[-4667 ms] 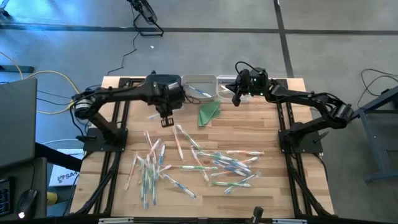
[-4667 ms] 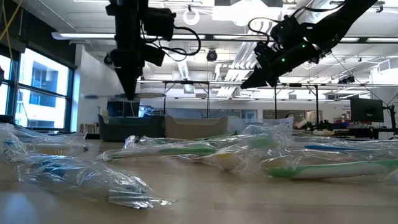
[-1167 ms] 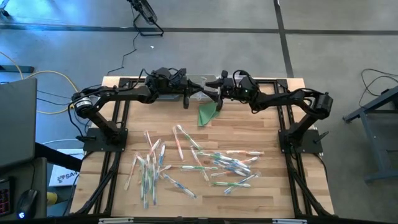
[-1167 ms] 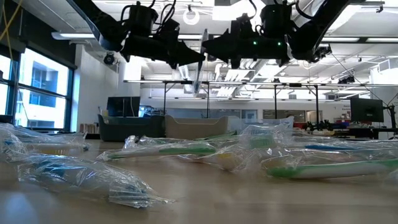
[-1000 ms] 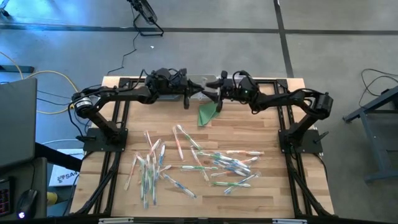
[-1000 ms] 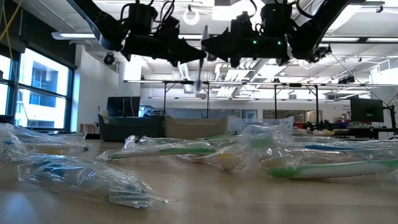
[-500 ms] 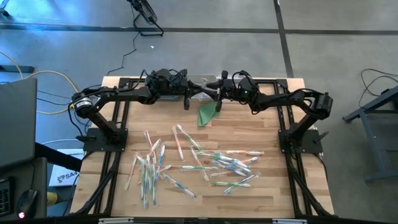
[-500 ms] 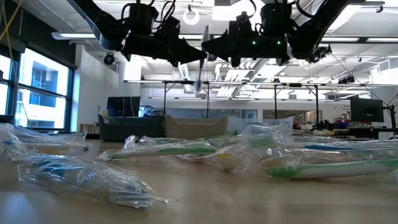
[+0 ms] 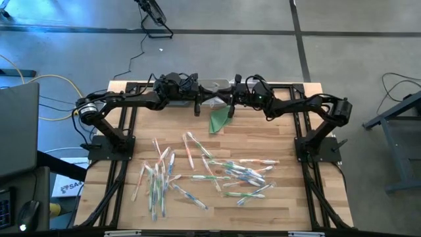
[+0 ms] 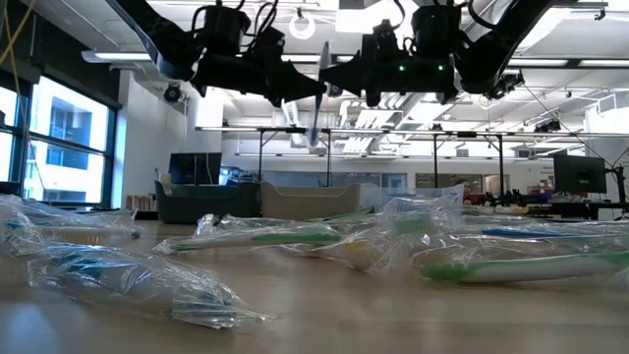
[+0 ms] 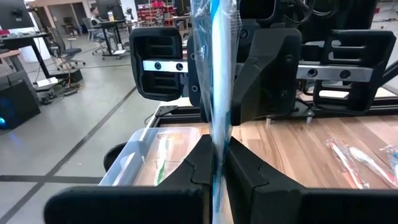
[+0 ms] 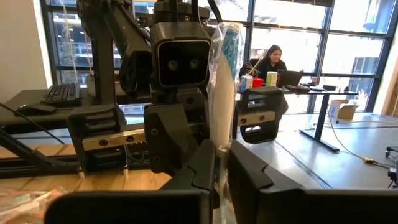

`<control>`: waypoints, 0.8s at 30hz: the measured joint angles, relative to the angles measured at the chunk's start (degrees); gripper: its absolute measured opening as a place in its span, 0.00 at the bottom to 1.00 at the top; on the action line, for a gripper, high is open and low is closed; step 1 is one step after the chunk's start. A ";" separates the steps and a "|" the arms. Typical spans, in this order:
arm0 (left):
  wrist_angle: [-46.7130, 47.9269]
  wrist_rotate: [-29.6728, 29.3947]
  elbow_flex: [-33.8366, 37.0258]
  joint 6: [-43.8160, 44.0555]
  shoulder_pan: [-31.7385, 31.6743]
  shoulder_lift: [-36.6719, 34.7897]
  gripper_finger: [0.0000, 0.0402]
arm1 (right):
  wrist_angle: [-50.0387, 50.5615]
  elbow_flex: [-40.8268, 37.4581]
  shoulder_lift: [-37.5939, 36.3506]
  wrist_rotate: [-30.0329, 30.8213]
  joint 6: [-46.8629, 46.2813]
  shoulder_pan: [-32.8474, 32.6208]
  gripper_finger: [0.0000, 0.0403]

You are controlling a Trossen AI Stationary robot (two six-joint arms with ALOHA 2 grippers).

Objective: Pick & Place Toothbrushes
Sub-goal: Put the blue toothbrush into the gray bin

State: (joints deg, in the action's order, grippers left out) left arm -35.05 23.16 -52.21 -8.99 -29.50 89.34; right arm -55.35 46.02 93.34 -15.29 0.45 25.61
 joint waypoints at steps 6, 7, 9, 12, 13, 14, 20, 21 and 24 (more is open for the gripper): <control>0.27 -0.21 -0.02 0.06 0.00 0.00 0.07 | 0.04 -0.02 0.00 0.06 -0.11 0.00 0.03; 0.31 -0.39 -0.02 0.24 0.00 0.00 0.09 | 0.04 -0.02 0.00 0.18 -0.20 -0.02 0.03; 0.62 -0.59 -0.02 0.48 0.00 0.00 0.13 | -0.23 -0.02 0.00 0.20 -0.31 -0.02 0.03; 1.01 -0.57 -0.02 1.71 0.02 0.00 0.20 | -0.34 -0.02 0.00 0.17 -0.62 -0.02 0.03; 1.03 -0.56 -0.02 1.73 0.02 0.00 0.23 | -0.24 -0.02 0.00 0.17 -0.63 -0.02 0.03; 1.06 -0.57 -0.02 1.73 0.02 0.00 0.25 | -0.20 -0.02 0.00 0.17 -0.64 -0.02 0.03; 0.96 -2.32 -0.02 1.75 -0.04 0.00 0.40 | -0.17 -0.02 0.00 0.17 -0.63 0.00 0.03; 0.94 -2.34 -0.02 1.75 -0.11 0.00 0.42 | -0.20 -0.02 0.00 0.18 -0.64 0.00 0.03; 0.94 -2.34 -0.02 1.77 -0.11 0.00 0.46 | -0.07 -0.02 0.00 0.33 -0.64 0.00 0.03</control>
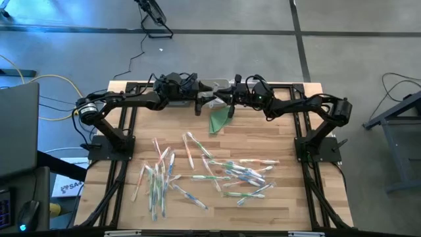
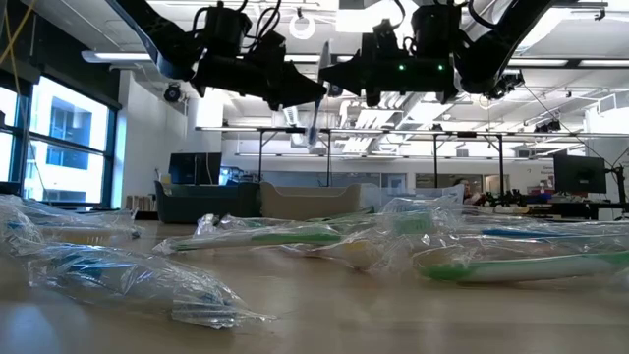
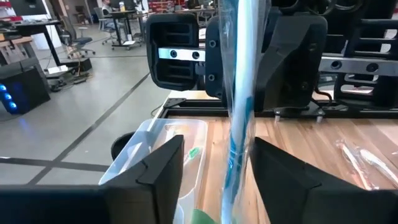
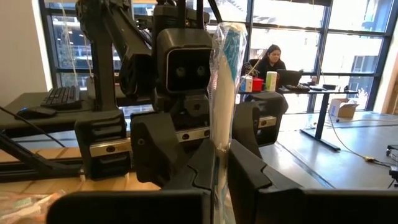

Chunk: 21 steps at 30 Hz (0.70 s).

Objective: Pick & Place Toothbrushes
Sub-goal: Put the blue toothbrush into the gray bin

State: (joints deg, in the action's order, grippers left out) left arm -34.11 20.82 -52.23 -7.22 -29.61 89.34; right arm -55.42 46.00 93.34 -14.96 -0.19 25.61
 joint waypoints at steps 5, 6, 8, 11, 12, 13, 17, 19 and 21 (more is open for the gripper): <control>0.00 0.02 0.00 0.02 0.11 0.00 0.47 | 0.83 0.00 0.00 2.41 0.30 0.08 0.03; 0.02 0.04 0.00 0.02 0.09 0.00 0.48 | 1.04 0.00 0.00 2.74 0.32 0.25 0.03; 0.02 0.04 0.00 0.02 0.04 0.00 0.48 | 1.28 0.00 0.00 2.82 0.35 0.67 0.03; 0.02 0.04 0.00 0.04 0.02 0.00 0.48 | 1.96 0.00 0.00 3.03 0.35 0.95 0.03; 0.02 0.04 0.00 0.04 0.02 0.00 0.48 | 2.09 0.00 0.00 3.04 0.35 1.09 0.03; 0.02 0.04 0.00 0.04 0.02 0.00 0.48 | 2.07 0.00 -0.01 2.96 0.23 1.15 0.03; 0.28 0.04 0.00 0.15 0.02 0.00 0.48 | 2.06 0.00 0.00 2.67 -0.17 1.14 0.03; 1.81 -0.18 0.00 -0.07 -0.55 0.00 0.48 | 2.10 0.00 0.00 2.76 -0.17 1.14 0.03; 4.46 -0.30 0.26 -0.02 -2.45 -0.60 0.48 | 2.08 0.00 0.00 2.93 -0.17 1.14 0.03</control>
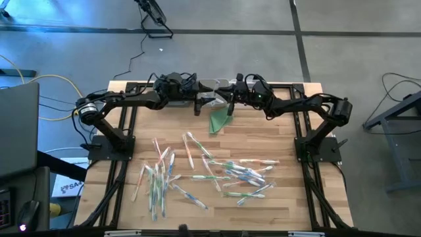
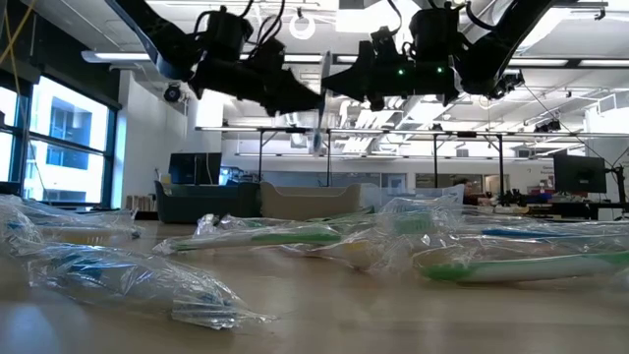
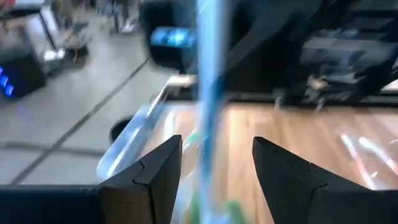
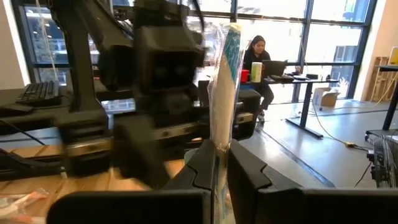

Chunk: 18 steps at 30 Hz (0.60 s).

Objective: Pick & Place Toothbrushes
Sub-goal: Put the blue toothbrush into the gray bin

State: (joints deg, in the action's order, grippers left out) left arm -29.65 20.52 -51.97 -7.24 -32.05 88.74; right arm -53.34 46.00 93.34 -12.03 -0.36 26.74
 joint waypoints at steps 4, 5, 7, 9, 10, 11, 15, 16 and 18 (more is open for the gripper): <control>-3.51 1.17 5.06 3.05 -5.16 -2.39 0.48 | 0.05 0.00 0.00 0.09 -0.04 0.00 0.03; -6.01 2.51 7.32 3.82 -6.31 -3.13 0.48 | 0.07 0.00 0.00 0.11 -0.04 0.03 0.03; -13.57 4.51 12.35 5.85 -7.99 -4.81 0.48 | 0.28 0.00 0.00 0.68 -0.04 0.04 0.03; -21.66 4.76 17.26 7.99 -9.18 -6.66 0.48 | 2.11 0.79 0.00 2.30 -0.02 0.04 0.03; -24.85 4.76 19.71 8.83 -9.75 -7.60 0.48 | 4.52 1.88 0.00 2.96 0.00 0.04 0.03; -27.63 4.75 21.92 9.15 -10.16 -8.42 0.48 | 7.78 3.43 0.00 3.33 0.04 0.13 0.03; -31.45 4.14 26.92 9.24 -10.32 -12.04 0.48 | 26.28 12.41 0.00 6.65 3.37 0.37 0.03; -30.78 4.15 27.51 9.24 -10.30 -12.73 0.48 | 29.76 14.42 0.00 7.90 4.69 0.40 0.03; -28.95 4.17 27.85 9.18 -10.29 -13.80 0.48 | 33.44 18.02 0.64 9.25 6.76 0.71 0.03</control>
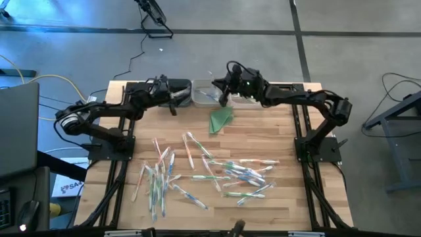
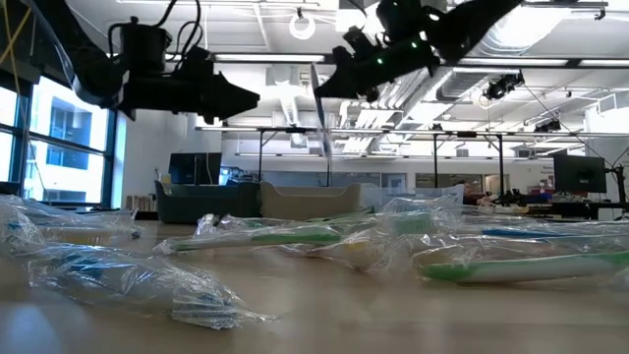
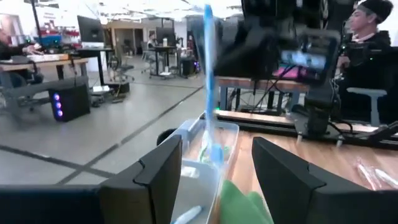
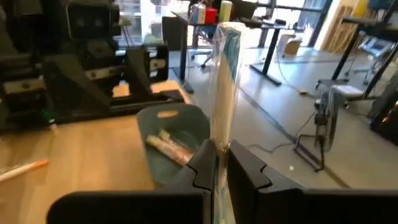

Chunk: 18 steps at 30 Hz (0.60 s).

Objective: Pick & Place Toothbrushes
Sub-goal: Put the blue toothbrush into the gray bin

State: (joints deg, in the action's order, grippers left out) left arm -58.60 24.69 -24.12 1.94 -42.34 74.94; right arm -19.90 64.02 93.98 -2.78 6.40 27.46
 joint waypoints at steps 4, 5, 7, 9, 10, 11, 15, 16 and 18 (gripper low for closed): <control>3.65 0.23 0.00 0.08 -0.03 -0.66 0.48 | 4.60 5.52 1.27 -2.32 1.33 1.59 0.03; 4.36 0.44 0.02 0.23 -0.03 -0.64 0.48 | 4.95 6.63 1.91 -2.26 1.39 1.80 0.03; 5.20 1.13 0.02 0.50 -0.03 -0.64 0.48 | 7.33 8.40 3.58 -2.26 1.49 2.75 0.03; 6.16 1.77 0.02 0.50 0.00 -0.64 0.48 | 8.77 10.98 6.54 -2.27 2.08 3.01 0.03; 6.40 2.19 0.02 0.52 0.00 -0.64 0.48 | 10.94 12.35 7.99 -2.61 2.27 3.10 0.03; 6.39 3.03 0.02 0.52 -0.01 -0.64 0.48 | 13.00 13.95 9.50 -2.98 2.36 3.35 0.03; 6.76 3.75 0.02 0.51 -0.01 -0.66 0.48 | 20.67 21.44 15.09 -3.17 2.49 3.98 0.03; 7.07 3.75 0.02 0.47 0.00 -0.66 0.48 | 22.27 23.31 16.32 -3.09 2.50 4.27 0.03; 8.10 3.75 0.02 0.14 -0.03 -0.66 0.48 | 26.43 26.49 18.43 -3.12 2.57 4.96 0.03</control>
State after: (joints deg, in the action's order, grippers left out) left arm -50.50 28.45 -24.10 2.08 -42.37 74.28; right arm 6.53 90.51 112.41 -5.90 8.96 32.42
